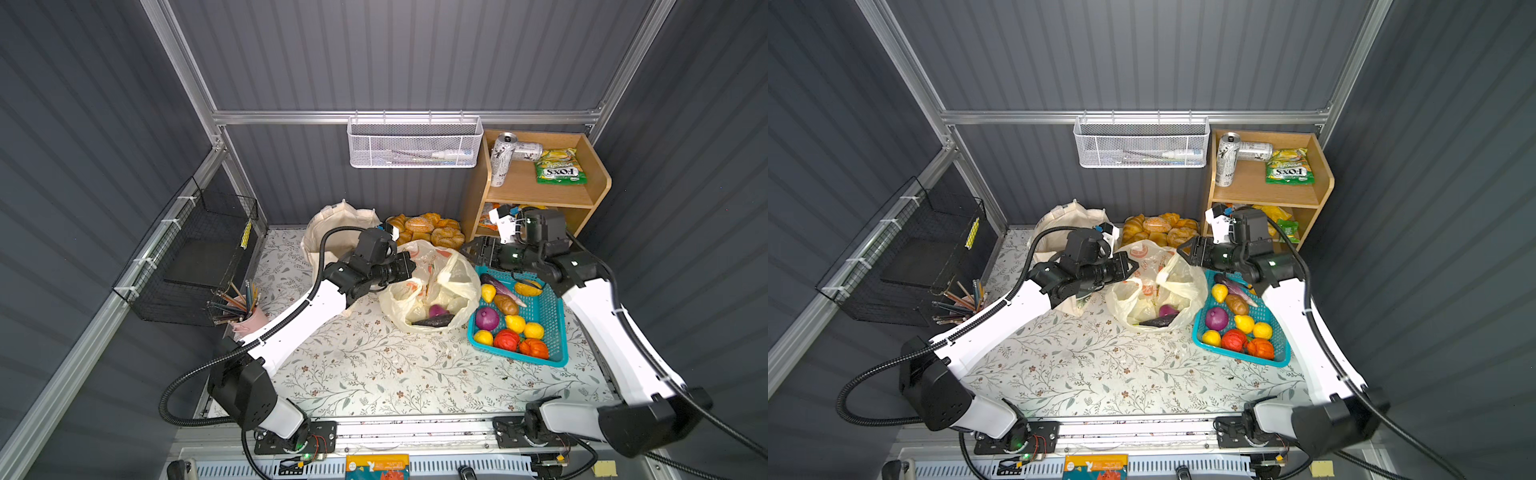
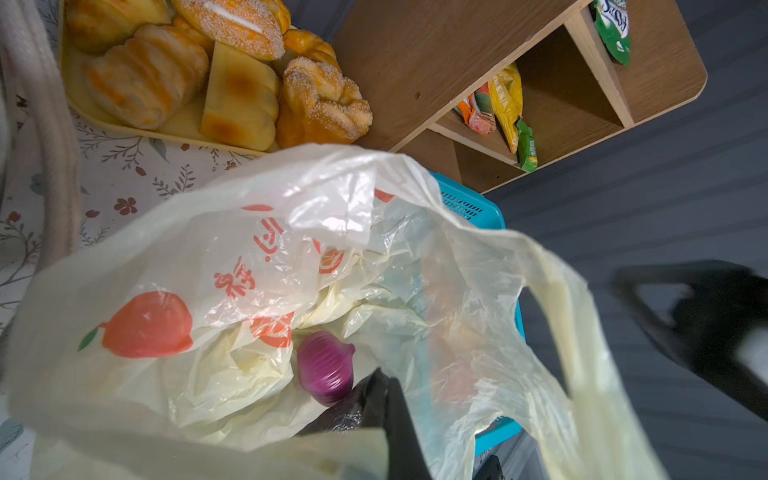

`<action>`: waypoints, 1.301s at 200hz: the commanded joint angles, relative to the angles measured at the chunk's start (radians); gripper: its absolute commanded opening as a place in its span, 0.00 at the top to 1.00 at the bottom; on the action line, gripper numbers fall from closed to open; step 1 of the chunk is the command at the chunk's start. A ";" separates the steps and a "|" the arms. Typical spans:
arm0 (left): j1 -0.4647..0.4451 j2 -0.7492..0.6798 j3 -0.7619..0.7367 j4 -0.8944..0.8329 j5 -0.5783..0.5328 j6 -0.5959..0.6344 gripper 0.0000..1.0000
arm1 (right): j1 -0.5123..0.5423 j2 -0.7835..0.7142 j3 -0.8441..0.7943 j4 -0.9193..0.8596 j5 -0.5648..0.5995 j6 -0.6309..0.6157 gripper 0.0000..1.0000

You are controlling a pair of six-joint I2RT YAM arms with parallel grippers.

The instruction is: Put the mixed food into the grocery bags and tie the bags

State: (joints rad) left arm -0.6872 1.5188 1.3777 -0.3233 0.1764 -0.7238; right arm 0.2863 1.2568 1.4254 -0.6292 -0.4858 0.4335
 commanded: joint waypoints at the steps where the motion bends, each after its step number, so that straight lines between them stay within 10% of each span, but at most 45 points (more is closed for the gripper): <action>1: 0.005 -0.019 -0.002 0.035 0.009 -0.029 1.00 | 0.073 -0.019 -0.058 0.023 0.064 -0.021 0.30; 207: 0.006 -0.055 0.089 0.014 0.045 -0.045 1.00 | 0.319 0.127 -0.039 0.155 0.041 -0.034 0.37; 247: 0.007 -0.049 0.089 0.020 0.046 -0.043 1.00 | 0.323 0.144 -0.049 0.176 0.049 -0.025 0.69; 260: 0.024 -0.053 0.086 0.014 0.046 -0.024 0.73 | 0.321 0.137 -0.043 0.179 0.062 -0.020 0.88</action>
State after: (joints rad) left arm -0.6849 1.4811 1.4372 -0.3103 0.2039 -0.7612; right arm 0.6052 1.4075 1.3636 -0.4717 -0.4397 0.4095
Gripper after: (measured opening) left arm 0.096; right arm 0.273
